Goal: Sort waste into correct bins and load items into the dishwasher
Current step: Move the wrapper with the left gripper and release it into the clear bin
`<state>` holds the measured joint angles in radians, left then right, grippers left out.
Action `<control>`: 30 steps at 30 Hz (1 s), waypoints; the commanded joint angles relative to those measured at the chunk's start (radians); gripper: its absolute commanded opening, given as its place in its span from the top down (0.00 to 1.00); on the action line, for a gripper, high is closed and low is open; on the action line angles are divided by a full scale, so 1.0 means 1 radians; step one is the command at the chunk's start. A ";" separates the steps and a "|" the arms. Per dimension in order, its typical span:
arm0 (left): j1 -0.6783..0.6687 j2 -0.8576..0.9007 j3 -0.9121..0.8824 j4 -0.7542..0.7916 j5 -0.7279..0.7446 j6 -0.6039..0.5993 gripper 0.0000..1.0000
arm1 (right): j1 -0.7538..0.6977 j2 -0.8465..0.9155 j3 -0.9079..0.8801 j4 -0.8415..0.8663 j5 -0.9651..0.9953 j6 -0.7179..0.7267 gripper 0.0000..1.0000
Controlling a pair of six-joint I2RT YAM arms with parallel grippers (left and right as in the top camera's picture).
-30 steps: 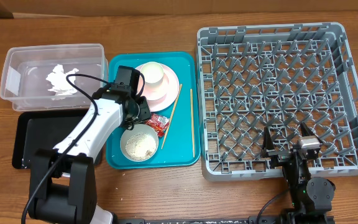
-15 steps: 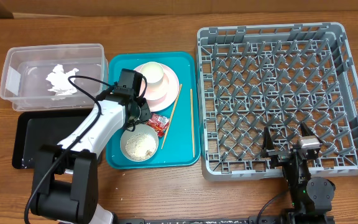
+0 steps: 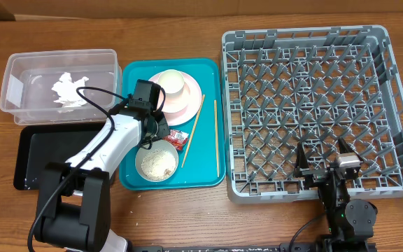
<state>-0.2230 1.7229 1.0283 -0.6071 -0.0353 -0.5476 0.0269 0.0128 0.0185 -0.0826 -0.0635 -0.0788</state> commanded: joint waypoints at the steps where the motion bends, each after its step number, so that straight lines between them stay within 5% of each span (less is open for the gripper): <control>1: -0.006 0.003 0.029 -0.013 -0.018 0.033 0.96 | 0.000 -0.010 -0.011 0.005 -0.002 -0.001 0.00; 16: 0.095 -0.092 0.470 -0.398 -0.057 0.060 0.96 | 0.000 -0.010 -0.011 0.005 -0.002 -0.001 0.00; 30: 0.438 0.003 0.497 -0.305 -0.080 0.074 0.96 | 0.000 -0.010 -0.011 0.005 -0.002 -0.001 0.00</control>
<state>0.1814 1.6638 1.5146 -0.9409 -0.1024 -0.4942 0.0269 0.0128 0.0185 -0.0826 -0.0631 -0.0784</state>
